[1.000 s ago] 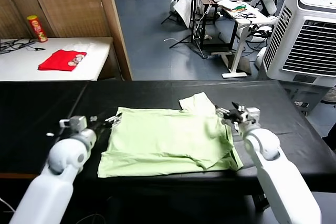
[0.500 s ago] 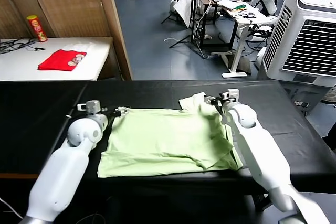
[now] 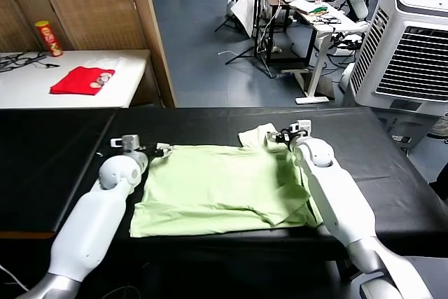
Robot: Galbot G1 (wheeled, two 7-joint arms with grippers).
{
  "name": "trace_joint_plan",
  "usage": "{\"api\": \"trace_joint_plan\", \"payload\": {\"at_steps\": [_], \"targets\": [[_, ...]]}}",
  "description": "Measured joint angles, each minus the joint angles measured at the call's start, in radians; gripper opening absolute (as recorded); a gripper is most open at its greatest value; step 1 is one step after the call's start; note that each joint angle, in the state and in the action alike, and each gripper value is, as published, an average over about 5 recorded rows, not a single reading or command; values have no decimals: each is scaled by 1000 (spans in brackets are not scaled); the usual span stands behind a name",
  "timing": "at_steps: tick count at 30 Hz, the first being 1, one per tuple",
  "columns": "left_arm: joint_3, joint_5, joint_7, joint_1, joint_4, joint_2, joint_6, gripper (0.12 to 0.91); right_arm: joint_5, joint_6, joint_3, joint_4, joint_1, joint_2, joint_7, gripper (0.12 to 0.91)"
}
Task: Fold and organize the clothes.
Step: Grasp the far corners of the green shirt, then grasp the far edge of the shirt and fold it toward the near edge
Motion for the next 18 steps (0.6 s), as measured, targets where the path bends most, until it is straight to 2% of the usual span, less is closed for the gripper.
{"api": "trace_joint_plan", "payload": {"at_steps": [4, 7, 10, 18], "targets": [[-1, 5, 16, 4, 5, 1, -1, 308, 0, 3, 3, -7, -1, 3, -4, 266], [-1, 10, 28, 3, 7, -2, -3, 210, 0, 16, 6, -5, -6, 3, -11, 164], [-2, 19, 35, 1, 11, -6, -12, 179, -1, 47, 13, 5, -16, 2, -26, 129], [-21, 41, 37, 25, -35, 9, -24, 129, 13, 136, 41, 81, -65, -29, -49, 122]]}}
